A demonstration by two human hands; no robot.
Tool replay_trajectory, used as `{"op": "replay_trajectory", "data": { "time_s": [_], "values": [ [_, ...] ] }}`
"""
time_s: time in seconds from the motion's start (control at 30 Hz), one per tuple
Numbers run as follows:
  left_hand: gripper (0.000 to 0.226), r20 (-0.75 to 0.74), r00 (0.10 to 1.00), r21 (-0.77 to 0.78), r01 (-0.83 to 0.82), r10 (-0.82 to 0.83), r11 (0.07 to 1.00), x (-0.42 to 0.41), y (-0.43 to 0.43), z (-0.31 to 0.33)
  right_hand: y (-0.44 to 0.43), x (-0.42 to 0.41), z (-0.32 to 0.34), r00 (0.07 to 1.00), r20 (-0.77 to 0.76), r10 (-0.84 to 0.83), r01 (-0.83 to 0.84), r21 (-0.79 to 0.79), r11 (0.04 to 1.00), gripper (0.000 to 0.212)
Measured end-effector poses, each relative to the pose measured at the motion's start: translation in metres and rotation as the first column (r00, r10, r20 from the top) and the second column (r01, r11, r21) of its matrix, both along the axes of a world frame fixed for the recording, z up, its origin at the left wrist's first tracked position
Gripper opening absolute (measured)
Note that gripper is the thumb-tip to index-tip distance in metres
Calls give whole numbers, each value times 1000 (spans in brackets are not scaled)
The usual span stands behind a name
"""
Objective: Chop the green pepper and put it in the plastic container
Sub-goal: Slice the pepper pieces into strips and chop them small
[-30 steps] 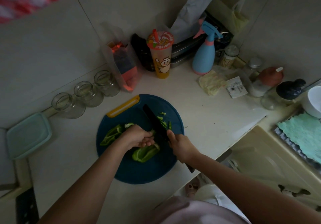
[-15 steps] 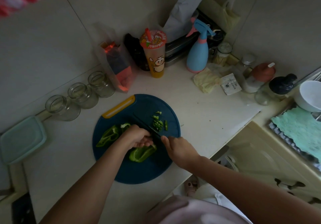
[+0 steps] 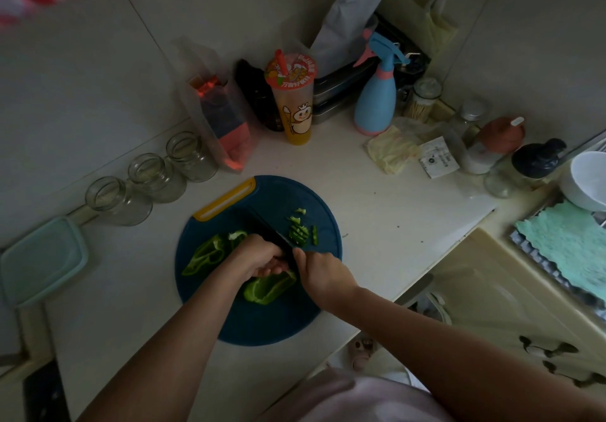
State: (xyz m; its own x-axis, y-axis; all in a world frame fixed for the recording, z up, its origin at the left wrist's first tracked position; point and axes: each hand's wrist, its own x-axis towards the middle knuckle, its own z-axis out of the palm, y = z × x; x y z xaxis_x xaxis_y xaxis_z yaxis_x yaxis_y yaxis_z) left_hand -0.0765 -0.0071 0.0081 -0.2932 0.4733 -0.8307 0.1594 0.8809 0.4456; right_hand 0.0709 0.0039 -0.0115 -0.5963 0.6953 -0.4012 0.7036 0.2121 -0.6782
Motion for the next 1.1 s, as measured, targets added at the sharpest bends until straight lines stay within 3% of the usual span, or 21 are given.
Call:
{"op": "replay_trajectory", "data": {
  "time_s": [0.13,0.3,0.77,0.9,1.1],
  "values": [
    [23,23,999,6,-36,36,999,0,-2,-1,11,9,1,966,-107,-234,202,-247,948,53],
    [23,8,999,4,-47,47,999,1,-3,-2,14,18,2,977,-71,-202,170,-320,932,56],
    [21,-20,999,5,-34,34,999,3,-1,-1,5,17,17,996,-75,-41,28,-169,985,45],
    [24,-24,1000,18,-15,16,1000,2,0,-2,1,9,14,996,-36,-76,71,-117,991,44],
    [17,84,996,-12,-32,33,999,-4,0,4,5,-3,12,982,-131,-137,119,-136,984,43]
  ]
}}
